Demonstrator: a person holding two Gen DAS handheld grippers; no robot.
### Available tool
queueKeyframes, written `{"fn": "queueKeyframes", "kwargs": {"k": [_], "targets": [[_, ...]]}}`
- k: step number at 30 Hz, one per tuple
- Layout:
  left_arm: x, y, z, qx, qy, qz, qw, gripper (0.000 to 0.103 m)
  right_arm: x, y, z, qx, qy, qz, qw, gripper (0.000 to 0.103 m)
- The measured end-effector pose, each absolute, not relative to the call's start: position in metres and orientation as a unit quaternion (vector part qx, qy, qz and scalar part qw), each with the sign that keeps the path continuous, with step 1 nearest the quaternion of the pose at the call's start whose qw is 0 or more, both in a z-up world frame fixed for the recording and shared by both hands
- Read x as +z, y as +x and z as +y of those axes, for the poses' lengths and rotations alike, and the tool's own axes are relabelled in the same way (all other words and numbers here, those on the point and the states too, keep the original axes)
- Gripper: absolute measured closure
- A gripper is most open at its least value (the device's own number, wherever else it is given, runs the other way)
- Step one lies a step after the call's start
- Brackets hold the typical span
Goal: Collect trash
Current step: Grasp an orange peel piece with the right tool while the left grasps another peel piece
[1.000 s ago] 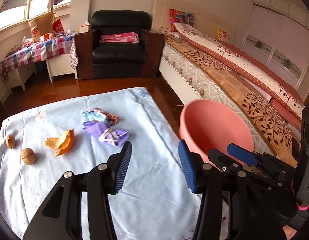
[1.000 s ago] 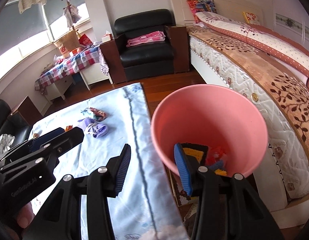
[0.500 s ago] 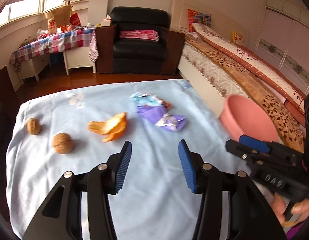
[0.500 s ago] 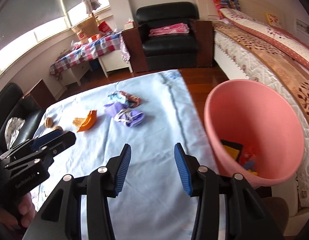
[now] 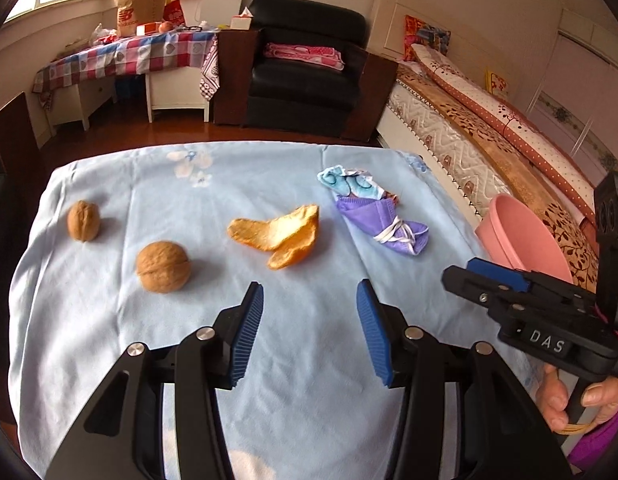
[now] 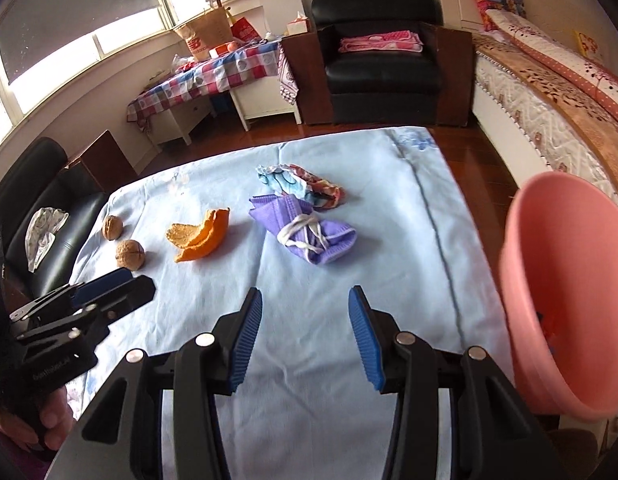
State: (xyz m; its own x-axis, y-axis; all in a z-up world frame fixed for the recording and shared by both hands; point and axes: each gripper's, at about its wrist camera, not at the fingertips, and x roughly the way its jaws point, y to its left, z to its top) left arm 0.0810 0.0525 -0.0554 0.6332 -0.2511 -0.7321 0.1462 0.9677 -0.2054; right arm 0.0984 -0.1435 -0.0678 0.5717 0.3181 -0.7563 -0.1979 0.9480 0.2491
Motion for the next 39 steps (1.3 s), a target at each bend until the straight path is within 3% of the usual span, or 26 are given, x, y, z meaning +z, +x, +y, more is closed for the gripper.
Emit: {"fn": "queueKeyframes", "kwargs": {"k": [11,15,17,22,24,39], "targets": [[-0.049,0.131,0.079,-0.052,-0.111,0.419,0.900,0.054,-0.074,0.110,-0.140,0.170,0.074,0.442,0.878,0.058],[-0.062,0.152,0.082,-0.025,-0.120,0.454,0.883,0.055,-0.074,0.112,-0.134,0.182,0.077,0.444,0.874,0.058],[-0.070,0.159,0.079,-0.021,-0.120,0.467,0.876,0.062,-0.074,0.111,-0.129,0.189,0.073,0.445,0.872,0.058],[-0.081,0.169,0.078,-0.021,-0.133,0.484,0.864,0.092,-0.073,0.105,-0.115,0.207,0.062,0.445,0.869,0.058],[-0.078,0.168,0.083,-0.030,-0.148,0.477,0.866,0.098,-0.073,0.104,-0.110,0.212,0.058,0.445,0.868,0.058],[-0.034,0.133,0.110,-0.058,-0.176,0.413,0.892,0.101,-0.089,0.145,-0.075,0.225,0.111,0.479,0.841,0.061]]}}
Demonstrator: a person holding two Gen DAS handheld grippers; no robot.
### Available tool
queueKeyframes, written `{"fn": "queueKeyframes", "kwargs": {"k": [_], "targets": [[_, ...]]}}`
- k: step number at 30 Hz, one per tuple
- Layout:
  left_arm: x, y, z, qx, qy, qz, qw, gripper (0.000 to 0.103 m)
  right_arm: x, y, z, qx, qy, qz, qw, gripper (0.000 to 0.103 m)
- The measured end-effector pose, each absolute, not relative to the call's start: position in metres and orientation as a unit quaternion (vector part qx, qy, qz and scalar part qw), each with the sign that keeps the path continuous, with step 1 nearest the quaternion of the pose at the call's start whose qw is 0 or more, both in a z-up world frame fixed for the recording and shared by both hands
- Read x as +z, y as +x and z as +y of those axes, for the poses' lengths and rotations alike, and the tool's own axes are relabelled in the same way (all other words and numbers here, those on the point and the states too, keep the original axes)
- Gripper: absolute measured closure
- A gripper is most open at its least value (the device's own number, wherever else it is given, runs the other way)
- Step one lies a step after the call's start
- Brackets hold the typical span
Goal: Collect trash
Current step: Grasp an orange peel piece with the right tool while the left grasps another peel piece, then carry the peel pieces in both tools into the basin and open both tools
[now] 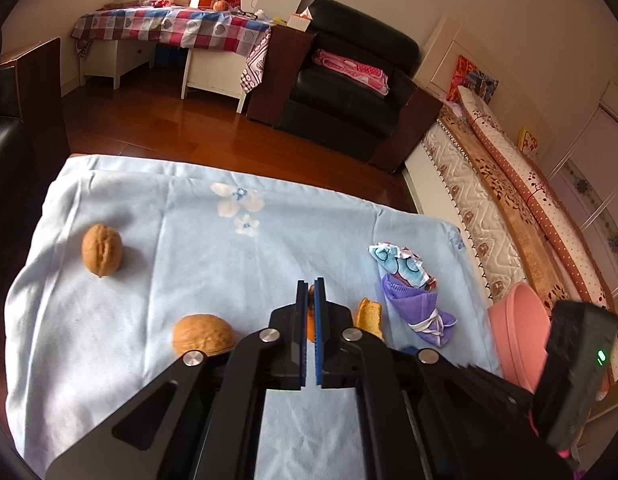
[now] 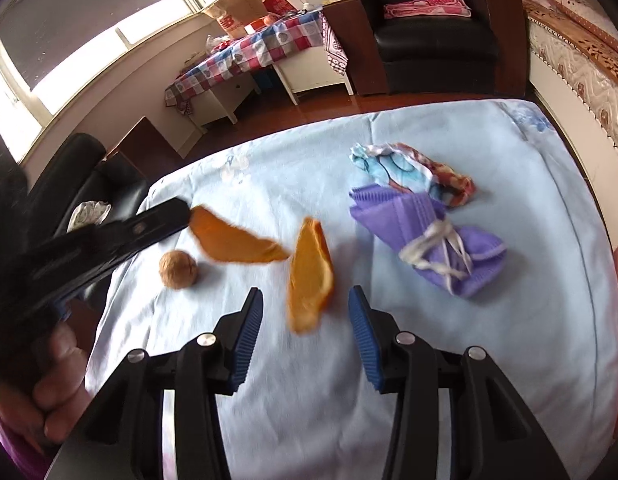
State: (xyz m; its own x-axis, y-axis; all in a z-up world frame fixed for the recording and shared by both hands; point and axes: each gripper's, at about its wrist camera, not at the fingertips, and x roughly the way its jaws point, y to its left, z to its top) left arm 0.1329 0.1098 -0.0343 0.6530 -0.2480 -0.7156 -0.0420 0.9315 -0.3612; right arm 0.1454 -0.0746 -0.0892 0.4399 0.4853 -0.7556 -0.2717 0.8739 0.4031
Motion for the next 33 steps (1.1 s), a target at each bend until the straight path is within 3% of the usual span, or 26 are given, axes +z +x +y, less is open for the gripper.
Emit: {"fn": "queueKeyframes", "kwargs": {"k": [5,6,18,33], "targets": [[-0.033,0.126,0.118,-0.058,-0.181,0.412,0.891,0.101,-0.097,0.158,-0.062,0.207,0.091,0.491,0.841,0.086],[-0.032,0.124,0.119,-0.059,-0.183,0.412,0.891,0.101,-0.097,0.158,-0.061,0.206,0.089,0.488,0.844,0.096],[0.003,0.107,0.101,-0.094,-0.178,0.391,0.898,0.101,-0.060,0.117,-0.100,0.205,0.085,0.443,0.868,0.099],[0.032,0.106,-0.047,-0.216,-0.115,0.388,0.889,0.101,-0.032,0.077,-0.250,0.074,0.141,0.408,0.899,0.098]]}}
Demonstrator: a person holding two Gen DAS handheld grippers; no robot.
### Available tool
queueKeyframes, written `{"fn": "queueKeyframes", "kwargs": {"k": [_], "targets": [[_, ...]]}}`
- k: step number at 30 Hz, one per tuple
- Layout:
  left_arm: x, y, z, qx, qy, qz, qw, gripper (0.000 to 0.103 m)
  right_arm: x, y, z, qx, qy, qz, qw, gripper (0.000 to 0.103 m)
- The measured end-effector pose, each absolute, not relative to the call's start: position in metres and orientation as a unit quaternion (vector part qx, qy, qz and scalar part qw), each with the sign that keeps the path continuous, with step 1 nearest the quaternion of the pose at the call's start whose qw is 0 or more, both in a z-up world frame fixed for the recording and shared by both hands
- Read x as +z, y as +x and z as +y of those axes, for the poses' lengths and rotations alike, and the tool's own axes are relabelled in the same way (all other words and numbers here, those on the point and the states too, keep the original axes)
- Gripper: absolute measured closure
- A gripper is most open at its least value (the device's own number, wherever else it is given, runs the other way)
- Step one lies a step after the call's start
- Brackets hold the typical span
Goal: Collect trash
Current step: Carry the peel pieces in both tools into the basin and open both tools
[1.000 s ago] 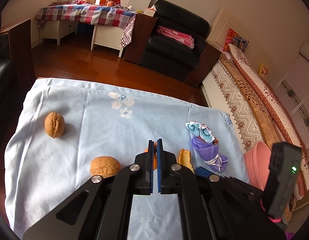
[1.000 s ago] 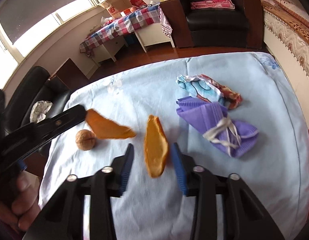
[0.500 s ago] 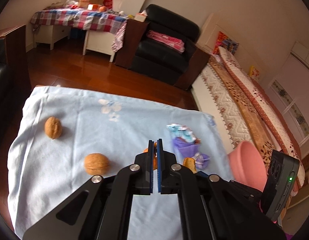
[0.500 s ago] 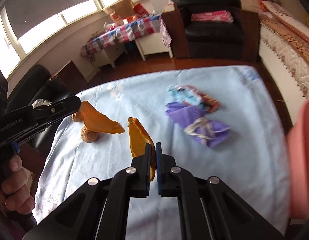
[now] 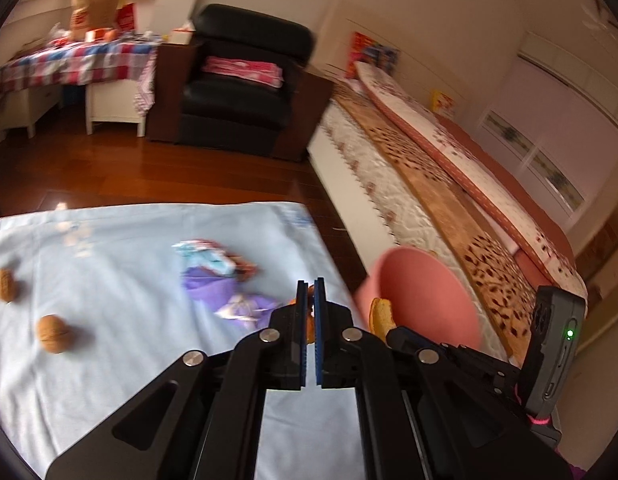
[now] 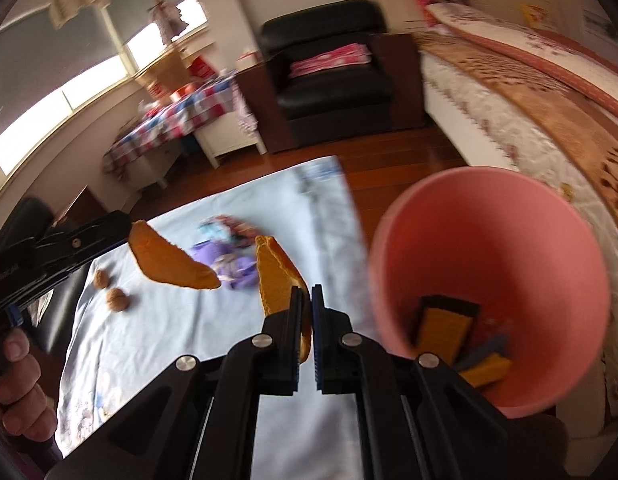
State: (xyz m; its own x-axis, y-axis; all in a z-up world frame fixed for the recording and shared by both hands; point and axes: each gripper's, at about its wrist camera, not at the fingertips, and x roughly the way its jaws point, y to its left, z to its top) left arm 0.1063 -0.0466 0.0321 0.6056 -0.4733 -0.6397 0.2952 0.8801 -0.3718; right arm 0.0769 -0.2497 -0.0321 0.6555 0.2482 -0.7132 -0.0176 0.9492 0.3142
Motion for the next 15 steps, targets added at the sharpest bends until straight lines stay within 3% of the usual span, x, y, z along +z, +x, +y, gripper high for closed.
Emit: {"fn": "queueKeyframes", "kwargs": {"k": [15], "targets": [[0.012,0.113,-0.182,-0.294,-0.040,0.414,0.861,0.101,-0.054,0.056,-0.348,-0.022,0.181,0.406,0.895,0.098]]}}
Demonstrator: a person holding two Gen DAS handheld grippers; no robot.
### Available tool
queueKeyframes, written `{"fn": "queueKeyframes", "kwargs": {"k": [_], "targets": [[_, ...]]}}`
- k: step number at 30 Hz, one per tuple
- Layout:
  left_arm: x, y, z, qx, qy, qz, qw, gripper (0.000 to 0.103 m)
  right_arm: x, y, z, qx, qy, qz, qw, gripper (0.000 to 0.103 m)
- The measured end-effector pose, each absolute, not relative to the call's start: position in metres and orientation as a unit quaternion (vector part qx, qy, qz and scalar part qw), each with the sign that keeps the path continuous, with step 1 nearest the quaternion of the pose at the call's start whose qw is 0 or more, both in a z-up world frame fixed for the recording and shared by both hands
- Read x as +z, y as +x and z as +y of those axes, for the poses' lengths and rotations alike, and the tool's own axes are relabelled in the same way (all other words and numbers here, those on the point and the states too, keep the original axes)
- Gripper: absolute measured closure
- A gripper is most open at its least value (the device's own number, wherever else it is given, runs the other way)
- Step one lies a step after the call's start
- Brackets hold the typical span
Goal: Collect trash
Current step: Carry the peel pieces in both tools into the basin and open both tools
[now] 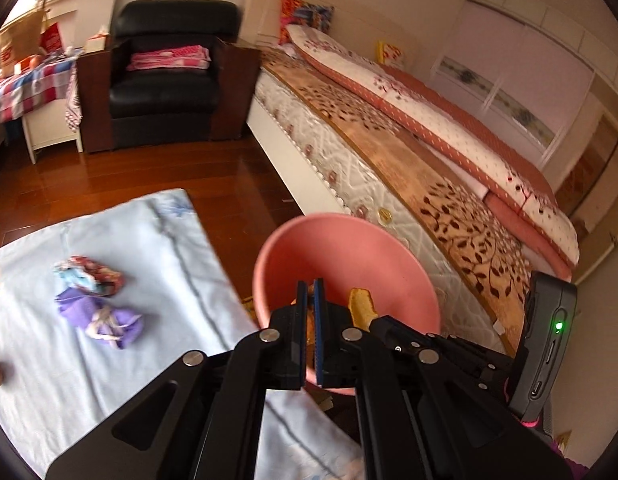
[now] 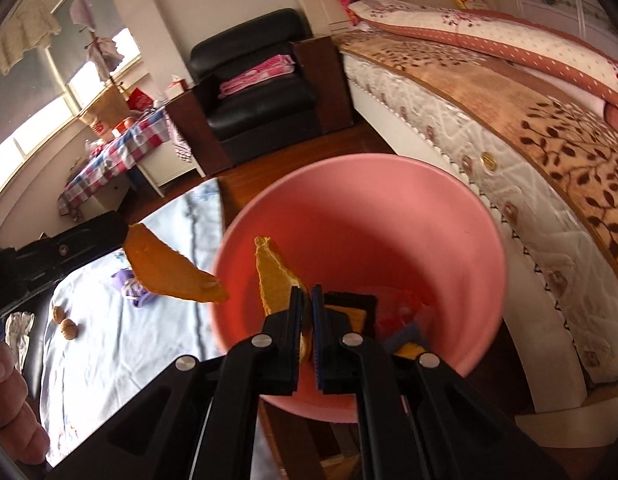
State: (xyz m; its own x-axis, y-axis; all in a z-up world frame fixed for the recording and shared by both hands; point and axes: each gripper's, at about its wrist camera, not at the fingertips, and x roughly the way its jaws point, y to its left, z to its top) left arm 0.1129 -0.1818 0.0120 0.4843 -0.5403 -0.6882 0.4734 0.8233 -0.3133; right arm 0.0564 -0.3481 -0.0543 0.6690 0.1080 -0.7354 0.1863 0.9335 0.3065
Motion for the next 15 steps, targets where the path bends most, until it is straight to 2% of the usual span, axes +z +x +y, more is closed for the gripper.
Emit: {"fn": "queueKeyframes", "kwargs": {"k": [15], "targets": [[-0.030,0.116,-0.240,-0.279,0.027,0.434,0.856,0.101,-0.077,0.057,-0.383,-0.043,0.193,0.419,0.886,0.098]]}}
